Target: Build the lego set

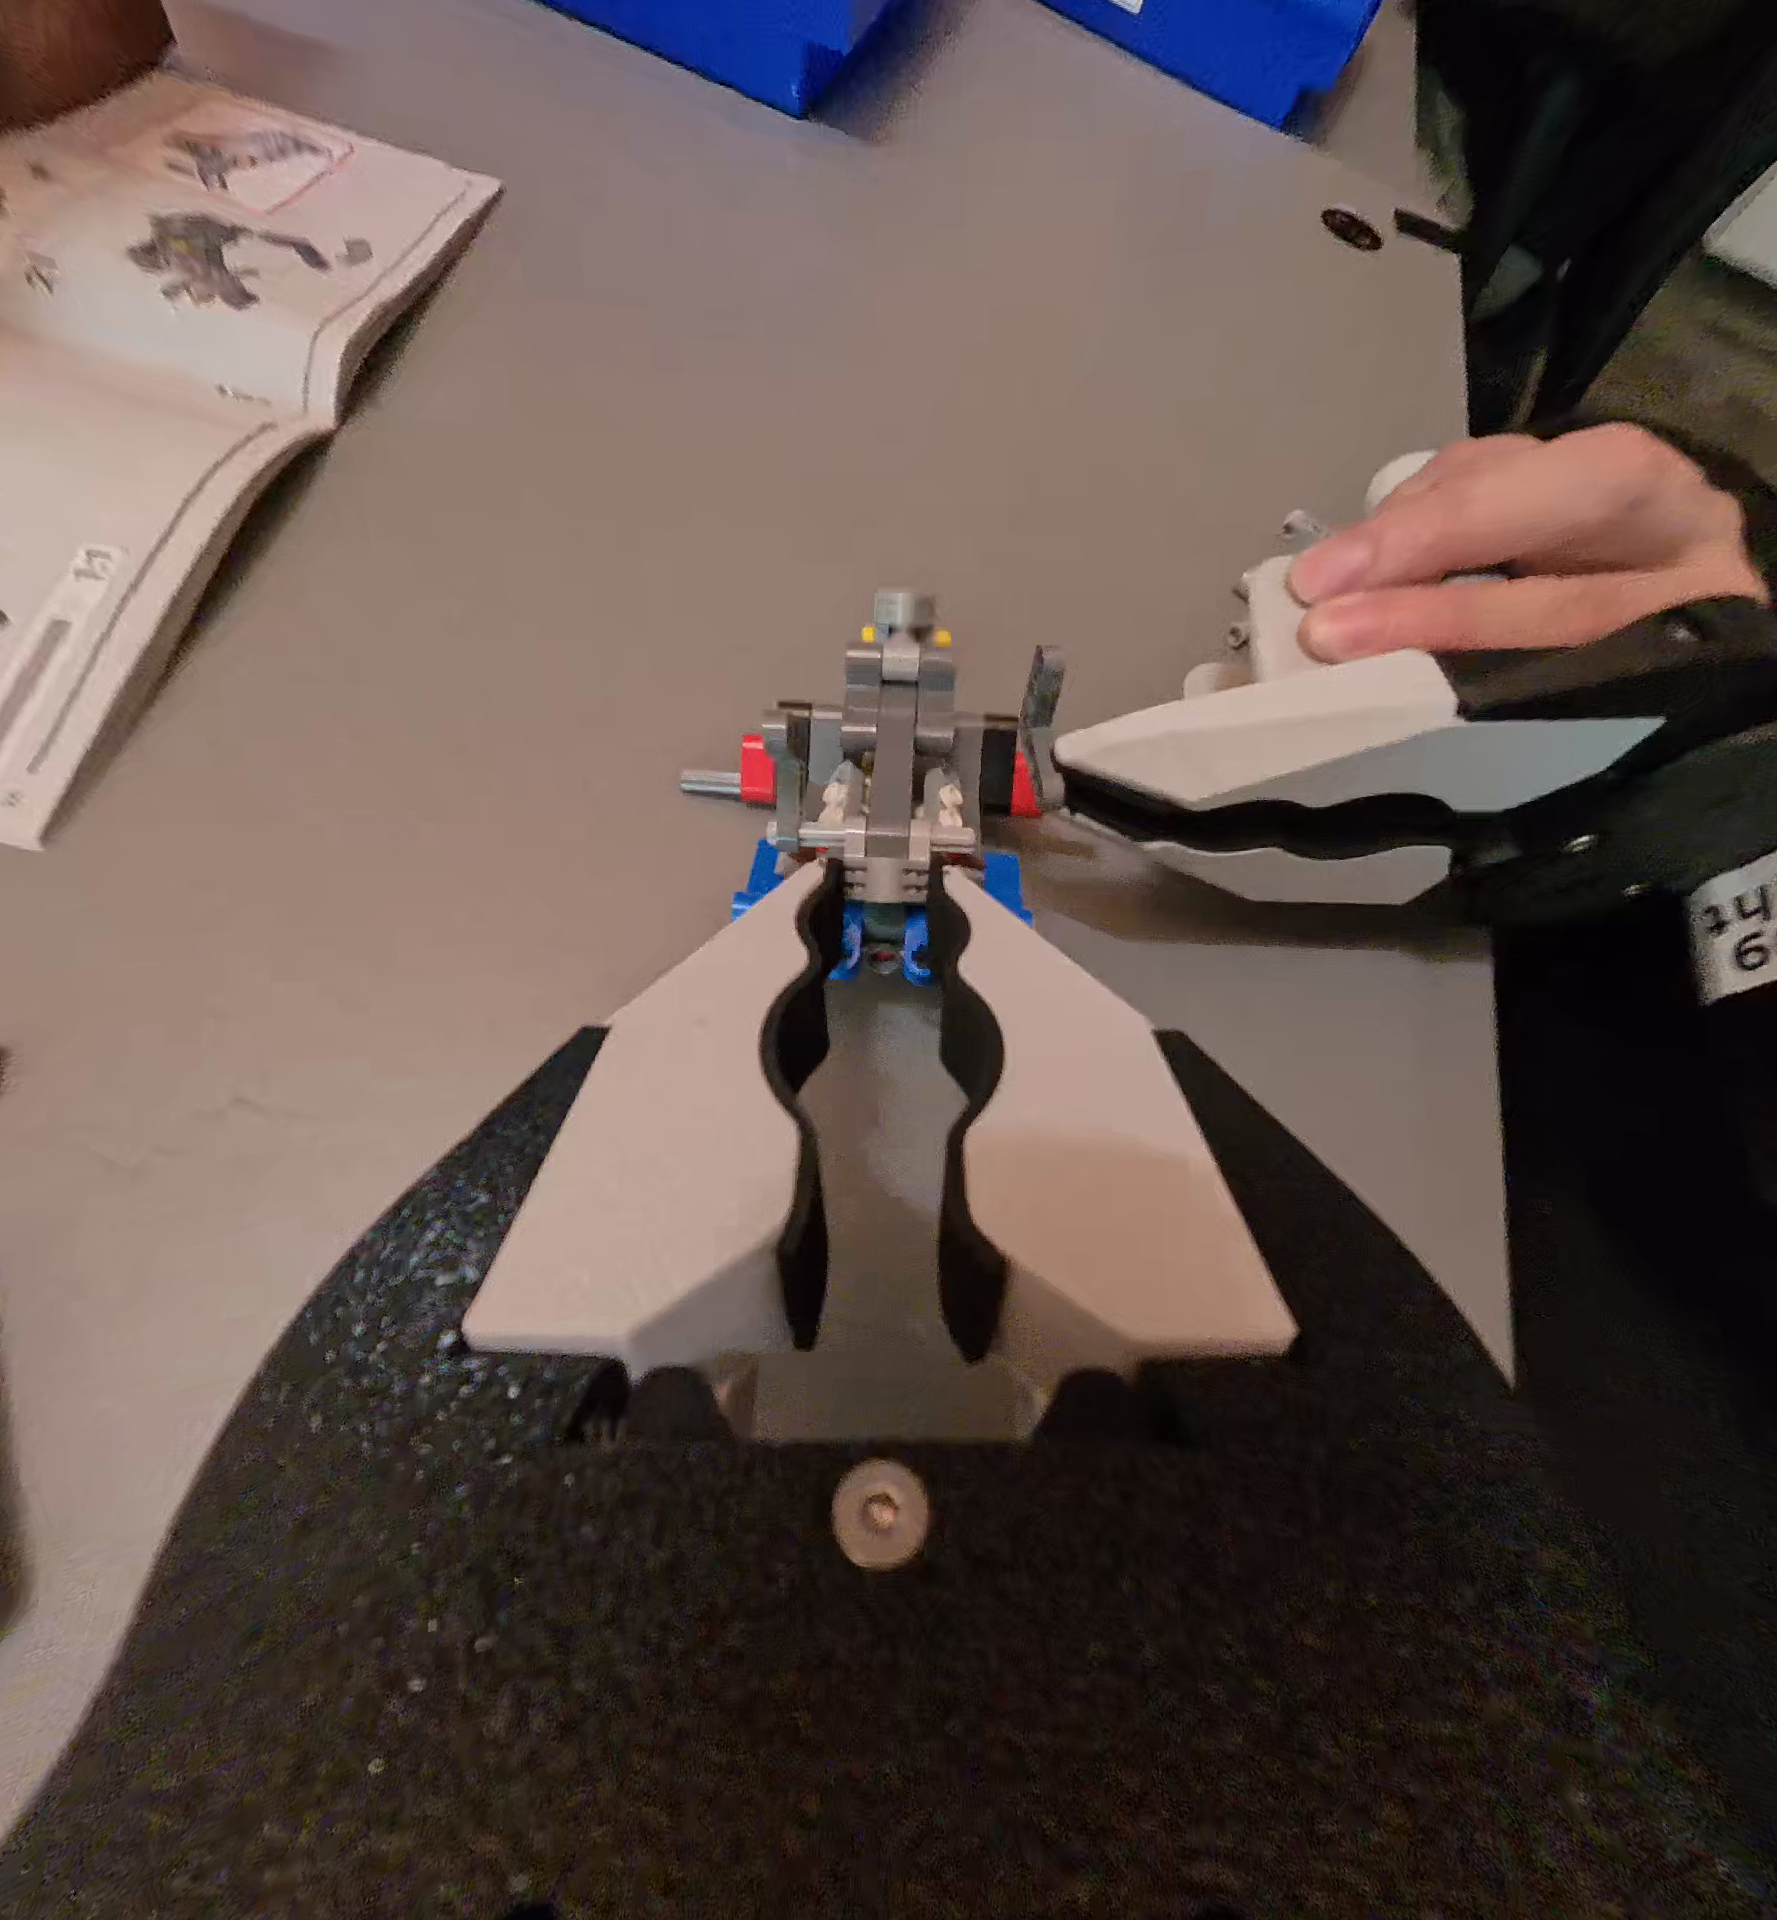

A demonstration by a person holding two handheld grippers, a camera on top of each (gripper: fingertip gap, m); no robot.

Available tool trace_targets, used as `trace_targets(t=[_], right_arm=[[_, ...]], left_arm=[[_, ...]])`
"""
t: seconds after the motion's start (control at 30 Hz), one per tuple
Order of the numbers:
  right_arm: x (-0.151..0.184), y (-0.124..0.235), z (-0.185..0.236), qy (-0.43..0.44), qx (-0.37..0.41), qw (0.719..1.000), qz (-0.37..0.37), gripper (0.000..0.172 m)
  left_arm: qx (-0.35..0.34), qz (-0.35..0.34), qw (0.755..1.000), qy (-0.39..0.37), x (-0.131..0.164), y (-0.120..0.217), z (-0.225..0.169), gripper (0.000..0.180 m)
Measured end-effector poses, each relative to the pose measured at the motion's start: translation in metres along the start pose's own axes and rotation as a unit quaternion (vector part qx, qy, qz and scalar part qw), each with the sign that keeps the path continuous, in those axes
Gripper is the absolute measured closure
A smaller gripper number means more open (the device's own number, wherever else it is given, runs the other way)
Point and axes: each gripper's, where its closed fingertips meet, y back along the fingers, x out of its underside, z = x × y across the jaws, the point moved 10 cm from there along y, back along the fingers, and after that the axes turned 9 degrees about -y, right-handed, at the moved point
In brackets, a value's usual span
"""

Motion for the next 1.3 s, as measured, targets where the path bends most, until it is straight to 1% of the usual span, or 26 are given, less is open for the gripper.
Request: trace_targets(t=[0.1,0.2,0.4,0.5,0.6,0.63,0.7,0.8,0.87,0.9,0.97,1.0,1.03,1.1,1.17,1.23,1.3], right_arm=[[-0.003,-0.001,0.002,0.000,-0.014,1.000,-0.015,0.168],[0.005,-0.002,-0.002,-0.009,0.002,1.000,0.029,0.168],[0.024,0.009,-0.004,-0.067,-0.062,0.991,0.095,0.168],[0.028,0.013,-0.006,-0.125,-0.129,0.981,0.077,0.167],[0.028,0.010,-0.008,-0.153,-0.154,0.974,0.065,0.167],[0.028,0.008,-0.008,-0.161,-0.169,0.971,0.059,0.165],[0.027,0.006,-0.007,-0.184,-0.196,0.961,0.060,0.151],[0.024,0.008,-0.013,-0.246,-0.206,0.946,0.051,0.142],[0.019,0.008,-0.022,-0.329,-0.178,0.926,0.045,0.145],[0.016,0.006,-0.026,-0.380,-0.161,0.910,0.043,0.150],[0.010,-0.001,-0.029,-0.451,-0.157,0.878,0.026,0.152],[0.008,-0.005,-0.029,-0.466,-0.162,0.869,0.030,0.152],[0.009,-0.010,-0.028,-0.470,-0.165,0.866,0.042,0.150],[0.011,-0.017,-0.025,-0.469,-0.165,0.866,0.062,0.150],[0.012,-0.020,-0.024,-0.477,-0.180,0.858,0.062,0.154],[0.012,-0.022,-0.025,-0.478,-0.175,0.859,0.060,0.157],[0.014,-0.025,-0.025,-0.481,-0.177,0.855,0.074,0.157]], left_arm=[[0.016,0.012,0.999,0.044,0.006,0.000,0.007,0.168],[0.032,0.004,0.999,0.043,0.010,0.001,0.010,0.168],[0.021,-0.002,0.999,-0.046,0.011,0.004,0.010,0.168],[0.018,-0.009,0.998,-0.065,0.009,0.004,0.010,0.168],[0.013,-0.019,0.995,-0.092,0.006,0.004,0.009,0.168],[0.011,-0.022,0.994,-0.104,0.006,0.004,0.008,0.169],[0.006,-0.026,0.992,-0.120,0.005,0.004,0.006,0.169],[-0.003,-0.028,0.994,-0.110,0.004,0.002,0.004,0.169],[-0.003,-0.030,0.996,-0.089,0.004,0.002,0.004,0.168],[-0.004,-0.030,0.997,-0.071,0.003,0.001,0.005,0.168],[-0.007,-0.029,0.999,-0.032,0.002,-0.001,0.006,0.168],[-0.006,-0.027,0.999,-0.020,0.002,-0.002,0.006,0.168],[-0.005,-0.024,1.000,-0.016,0.002,-0.004,0.005,0.168],[-0.004,-0.016,1.000,-0.017,0.001,-0.004,0.003,0.168],[0.000,-0.016,1.000,-0.019,0.000,-0.004,0.003,0.168],[0.004,-0.016,1.000,-0.017,0.000,-0.003,0.004,0.168],[0.008,-0.017,1.000,-0.018,-0.001,-0.003,0.004,0.168]])
